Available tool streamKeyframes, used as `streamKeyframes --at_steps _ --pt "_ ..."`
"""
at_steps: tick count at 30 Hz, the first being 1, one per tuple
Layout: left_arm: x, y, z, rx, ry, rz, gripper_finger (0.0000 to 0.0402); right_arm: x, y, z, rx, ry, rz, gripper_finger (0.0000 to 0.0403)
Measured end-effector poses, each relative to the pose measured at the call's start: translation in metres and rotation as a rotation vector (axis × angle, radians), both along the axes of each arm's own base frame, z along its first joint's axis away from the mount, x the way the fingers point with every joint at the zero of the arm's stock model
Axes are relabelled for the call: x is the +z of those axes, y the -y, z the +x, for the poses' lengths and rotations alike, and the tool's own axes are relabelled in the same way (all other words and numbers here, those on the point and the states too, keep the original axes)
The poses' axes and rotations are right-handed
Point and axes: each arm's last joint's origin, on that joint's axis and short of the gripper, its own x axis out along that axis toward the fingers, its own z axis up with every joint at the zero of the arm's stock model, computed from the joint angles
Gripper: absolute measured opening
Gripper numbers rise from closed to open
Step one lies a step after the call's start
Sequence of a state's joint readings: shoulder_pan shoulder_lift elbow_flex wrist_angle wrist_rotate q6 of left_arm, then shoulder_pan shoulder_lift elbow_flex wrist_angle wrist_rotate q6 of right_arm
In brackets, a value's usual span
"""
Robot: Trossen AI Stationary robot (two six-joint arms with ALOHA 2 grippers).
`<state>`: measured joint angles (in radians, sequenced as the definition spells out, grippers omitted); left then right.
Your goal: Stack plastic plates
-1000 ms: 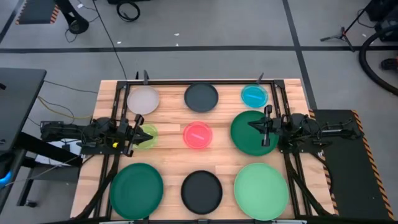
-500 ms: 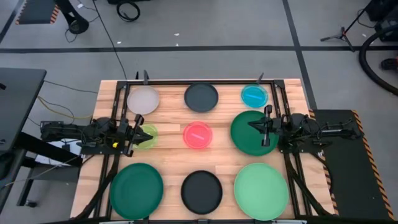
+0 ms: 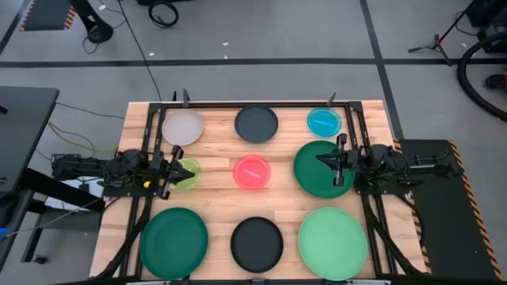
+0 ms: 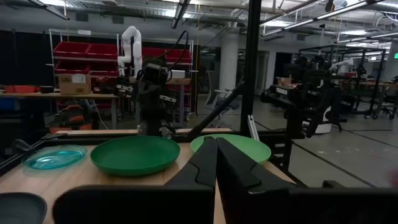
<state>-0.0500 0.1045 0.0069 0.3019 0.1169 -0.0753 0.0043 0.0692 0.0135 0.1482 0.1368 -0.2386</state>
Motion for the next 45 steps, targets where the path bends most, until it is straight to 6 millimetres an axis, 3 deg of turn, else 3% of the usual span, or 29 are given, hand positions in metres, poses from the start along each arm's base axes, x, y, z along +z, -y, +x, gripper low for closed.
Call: streamKeyframes --at_steps 15,20,27,35,40,45 --pt "0.000 0.000 0.000 0.000 0.001 0.000 0.0011 0.000 0.000 0.000 0.000 0.000 0.000 0.0023" --pt "0.006 0.000 -0.001 0.015 0.073 0.058 0.0011 0.001 0.000 0.000 0.000 0.014 0.004 0.0023" --pt "0.012 0.000 -0.003 0.020 0.140 0.062 0.0011 0.007 -0.001 -0.001 0.057 0.111 0.275 0.0023" --pt "0.015 0.000 -0.004 0.000 0.157 -0.029 0.0012 0.008 0.004 -0.001 -0.097 0.171 0.428 0.0023" --pt "0.019 -0.001 -0.006 -0.008 0.203 -0.060 0.0011 0.005 -0.001 0.006 -0.069 0.062 0.510 0.0021" --pt "0.018 -0.001 -0.006 -0.012 0.190 -0.073 0.0011 0.024 -0.014 0.021 -0.123 -0.120 0.541 0.0007"
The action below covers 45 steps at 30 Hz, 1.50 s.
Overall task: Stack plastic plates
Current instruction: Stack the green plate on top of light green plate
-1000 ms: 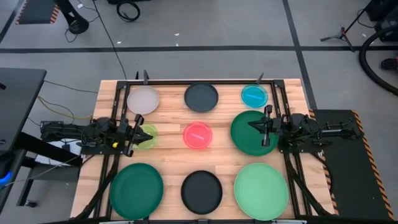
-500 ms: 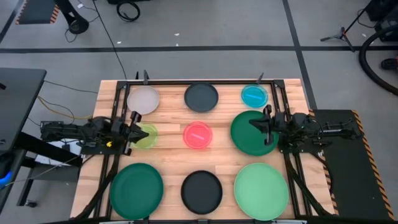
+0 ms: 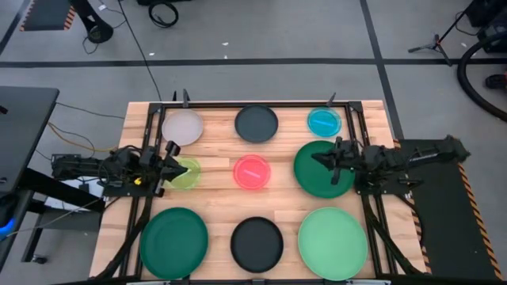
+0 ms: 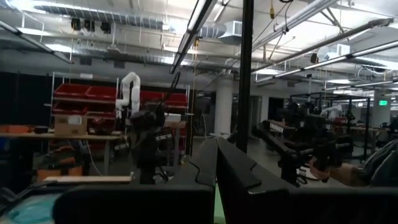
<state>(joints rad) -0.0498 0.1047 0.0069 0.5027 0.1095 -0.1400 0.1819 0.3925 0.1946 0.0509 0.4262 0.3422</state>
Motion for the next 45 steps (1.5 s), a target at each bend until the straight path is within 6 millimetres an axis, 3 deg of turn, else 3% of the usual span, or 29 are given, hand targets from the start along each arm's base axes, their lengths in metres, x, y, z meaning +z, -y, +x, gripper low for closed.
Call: streamKeyframes --at_steps 6,9,14,21,26,31,37,40,45 --pt "-0.003 0.000 0.001 -0.011 -0.037 -0.029 0.0011 0.036 -0.028 0.034 -0.055 -0.093 -0.070 0.0005" --pt "-0.003 0.000 0.001 -0.010 -0.035 -0.030 0.0011 0.045 -0.047 0.056 -0.075 -0.152 -0.106 0.0004" --pt "-0.003 0.000 0.001 -0.009 -0.035 -0.029 0.0011 0.042 -0.077 0.084 -0.061 -0.362 -0.103 0.0002" --pt "-0.003 0.000 0.001 -0.009 -0.034 -0.029 0.0011 0.049 -0.112 0.102 -0.127 -0.652 0.051 0.0002" --pt "-0.003 0.000 0.001 -0.009 -0.034 -0.029 0.0012 0.040 -0.126 0.117 -0.140 -0.717 0.083 0.0033" --pt "-0.003 0.000 0.001 -0.009 -0.034 -0.029 0.0011 0.017 -0.123 0.132 -0.158 -0.832 0.152 0.0110" --pt "-0.003 0.000 0.001 -0.009 -0.034 -0.028 0.0011 -0.013 -0.100 0.144 -0.288 -1.054 0.314 0.0207" --pt "-0.003 0.000 0.001 -0.009 -0.034 -0.028 0.0011 -0.024 -0.085 0.145 -0.376 -1.167 0.357 0.0228" --pt "-0.003 0.000 0.001 -0.009 -0.034 -0.028 0.0011 -0.036 -0.069 0.148 -0.456 -1.253 0.359 0.0226"
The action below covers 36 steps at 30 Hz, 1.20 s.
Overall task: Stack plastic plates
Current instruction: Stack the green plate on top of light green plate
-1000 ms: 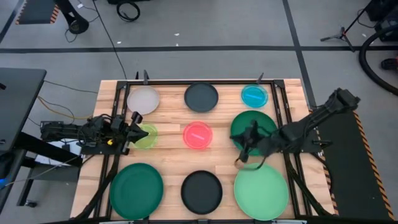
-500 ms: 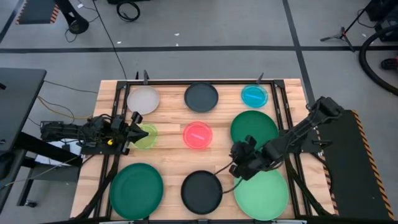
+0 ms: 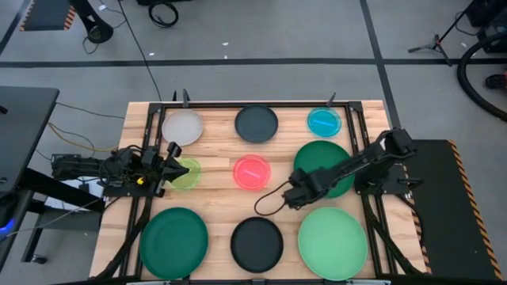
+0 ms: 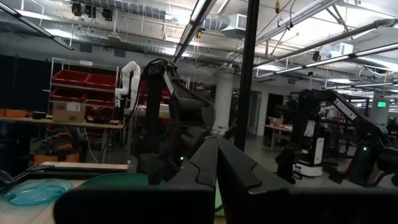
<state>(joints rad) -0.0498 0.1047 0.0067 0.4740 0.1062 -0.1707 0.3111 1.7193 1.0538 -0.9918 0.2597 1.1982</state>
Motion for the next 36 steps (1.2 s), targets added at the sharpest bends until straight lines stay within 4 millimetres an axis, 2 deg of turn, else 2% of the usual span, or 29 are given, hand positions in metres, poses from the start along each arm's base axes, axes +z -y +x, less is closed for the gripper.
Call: streamKeyframes --at_steps 14,19,24,26,29,36 --pt "0.000 0.000 0.000 0.000 0.000 0.000 0.0011 -0.029 0.024 0.010 0.012 -0.122 0.058 0.0172" --pt "0.000 0.000 0.000 -0.001 0.001 0.000 0.0011 -0.027 0.021 0.011 0.036 -0.106 0.082 0.0123" --pt "0.000 0.000 0.000 -0.001 0.000 0.000 0.0011 -0.022 0.014 0.009 0.060 -0.096 0.089 0.0052" --pt "0.000 0.000 0.000 -0.001 0.000 0.000 0.0011 -0.016 0.009 0.008 0.090 -0.095 0.073 0.0023" --pt "0.000 0.000 0.000 0.000 0.000 0.000 0.0011 0.003 -0.003 0.007 0.138 -0.101 0.029 0.0016" --pt "0.000 0.000 0.000 -0.001 0.000 0.000 0.0011 0.079 -0.052 0.006 0.322 -0.004 -0.067 0.0016"
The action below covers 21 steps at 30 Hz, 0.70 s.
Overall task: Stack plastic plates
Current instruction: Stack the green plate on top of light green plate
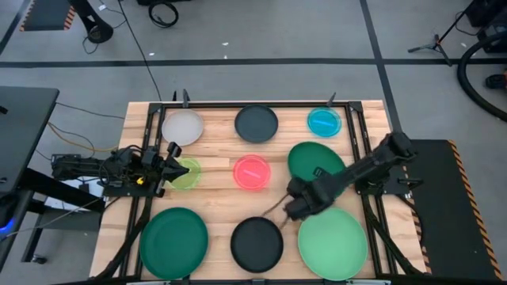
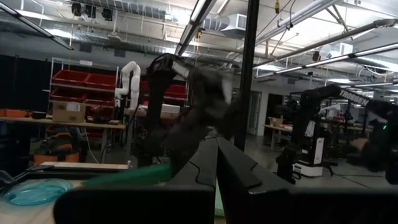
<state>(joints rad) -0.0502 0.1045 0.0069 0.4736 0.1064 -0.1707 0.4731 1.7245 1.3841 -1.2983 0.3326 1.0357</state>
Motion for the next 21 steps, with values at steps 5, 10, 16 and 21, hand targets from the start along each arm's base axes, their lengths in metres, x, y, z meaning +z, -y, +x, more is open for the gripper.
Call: streamKeyframes --at_steps 5,10,16,21 --pt "0.000 0.000 0.000 0.000 0.001 0.000 0.0011 0.043 -0.048 -0.011 0.224 0.145 0.013 0.0016" --pt "0.000 0.000 0.000 0.000 0.001 0.000 0.0011 0.065 -0.099 -0.040 0.394 0.247 0.099 0.0016" --pt "0.000 0.000 0.000 0.000 0.001 0.000 0.0011 0.072 -0.164 -0.092 0.667 0.359 0.273 0.0016" --pt "0.000 0.000 0.000 0.000 0.000 0.000 0.0011 0.076 -0.197 -0.125 0.793 0.461 0.354 0.0016"
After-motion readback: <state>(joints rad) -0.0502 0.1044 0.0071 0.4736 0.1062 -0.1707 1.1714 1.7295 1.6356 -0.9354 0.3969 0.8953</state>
